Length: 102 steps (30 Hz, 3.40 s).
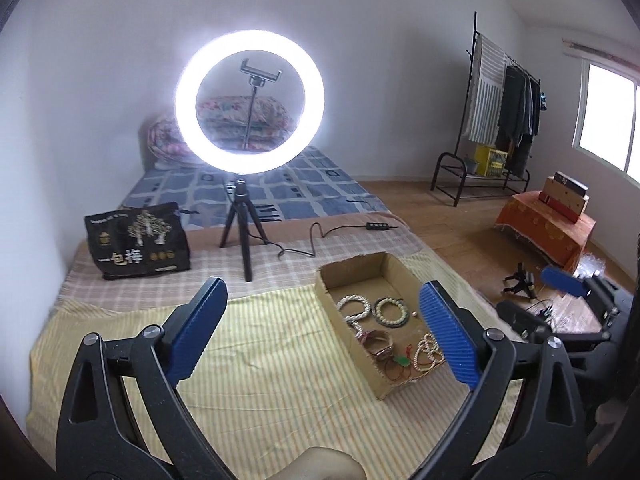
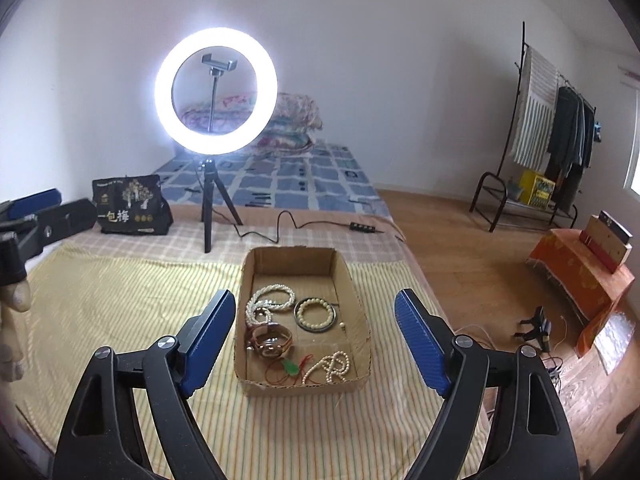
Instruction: Organize jewelry
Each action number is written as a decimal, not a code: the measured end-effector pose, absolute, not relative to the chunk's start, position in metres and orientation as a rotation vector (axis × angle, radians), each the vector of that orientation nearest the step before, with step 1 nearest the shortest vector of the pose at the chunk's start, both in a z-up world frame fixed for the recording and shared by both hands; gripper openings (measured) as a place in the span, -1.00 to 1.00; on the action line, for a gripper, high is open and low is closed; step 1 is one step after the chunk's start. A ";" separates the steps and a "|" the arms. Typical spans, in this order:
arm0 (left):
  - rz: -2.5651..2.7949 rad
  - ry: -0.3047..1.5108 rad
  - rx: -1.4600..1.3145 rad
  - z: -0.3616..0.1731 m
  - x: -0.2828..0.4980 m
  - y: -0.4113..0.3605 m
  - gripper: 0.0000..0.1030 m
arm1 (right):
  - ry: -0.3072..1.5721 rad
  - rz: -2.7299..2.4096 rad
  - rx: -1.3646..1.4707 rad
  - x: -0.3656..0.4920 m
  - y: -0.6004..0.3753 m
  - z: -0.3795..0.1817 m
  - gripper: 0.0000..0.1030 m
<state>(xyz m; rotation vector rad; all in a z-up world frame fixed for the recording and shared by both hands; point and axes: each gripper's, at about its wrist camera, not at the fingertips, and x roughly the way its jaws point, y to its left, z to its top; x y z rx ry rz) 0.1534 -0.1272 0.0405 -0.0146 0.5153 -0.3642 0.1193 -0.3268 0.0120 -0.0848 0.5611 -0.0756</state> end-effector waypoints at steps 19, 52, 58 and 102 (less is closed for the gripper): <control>-0.367 0.494 0.115 0.032 0.097 -0.120 1.00 | 0.473 -0.128 -0.083 0.089 -0.310 0.025 0.62; -0.370 0.493 0.121 0.030 0.095 -0.120 1.00 | 0.481 -0.126 -0.095 0.091 -0.308 0.020 0.62; -0.374 0.490 0.126 0.032 0.095 -0.120 1.00 | 0.484 -0.127 -0.097 0.091 -0.308 0.018 0.62; -0.384 0.501 0.116 0.033 0.096 -0.119 1.00 | 0.497 -0.129 -0.110 0.092 -0.305 0.014 0.62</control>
